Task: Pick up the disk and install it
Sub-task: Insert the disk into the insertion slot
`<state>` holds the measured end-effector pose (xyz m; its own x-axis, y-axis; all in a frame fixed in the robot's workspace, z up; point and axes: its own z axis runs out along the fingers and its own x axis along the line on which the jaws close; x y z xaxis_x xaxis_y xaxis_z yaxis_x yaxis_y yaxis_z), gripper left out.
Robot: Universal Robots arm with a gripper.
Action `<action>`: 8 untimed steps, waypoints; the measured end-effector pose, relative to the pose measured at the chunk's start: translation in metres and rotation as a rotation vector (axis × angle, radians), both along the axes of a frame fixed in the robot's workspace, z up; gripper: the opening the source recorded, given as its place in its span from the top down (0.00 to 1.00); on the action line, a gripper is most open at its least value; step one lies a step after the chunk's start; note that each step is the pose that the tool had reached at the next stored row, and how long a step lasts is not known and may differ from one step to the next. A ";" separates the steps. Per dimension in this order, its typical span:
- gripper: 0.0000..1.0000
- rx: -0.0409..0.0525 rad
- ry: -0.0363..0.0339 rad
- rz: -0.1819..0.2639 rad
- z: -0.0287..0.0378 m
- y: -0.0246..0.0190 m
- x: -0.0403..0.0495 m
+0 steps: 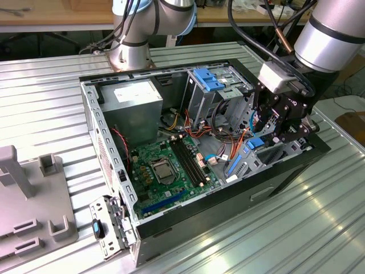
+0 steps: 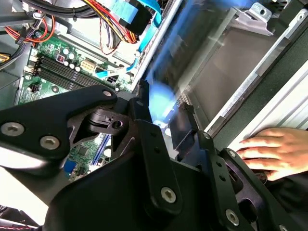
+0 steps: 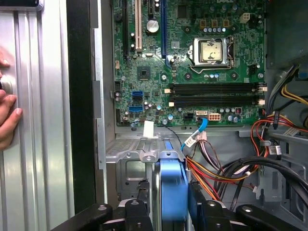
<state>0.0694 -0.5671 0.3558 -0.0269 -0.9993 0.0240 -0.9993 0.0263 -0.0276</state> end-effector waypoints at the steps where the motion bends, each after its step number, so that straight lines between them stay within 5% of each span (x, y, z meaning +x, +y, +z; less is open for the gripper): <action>1: 0.56 -0.0002 0.0000 0.000 0.0000 0.0000 0.0000; 6: 0.55 -0.0009 0.0000 0.000 -0.0001 0.0000 0.0000; 8: 0.42 -0.0014 0.0000 0.000 0.0000 0.0000 0.0000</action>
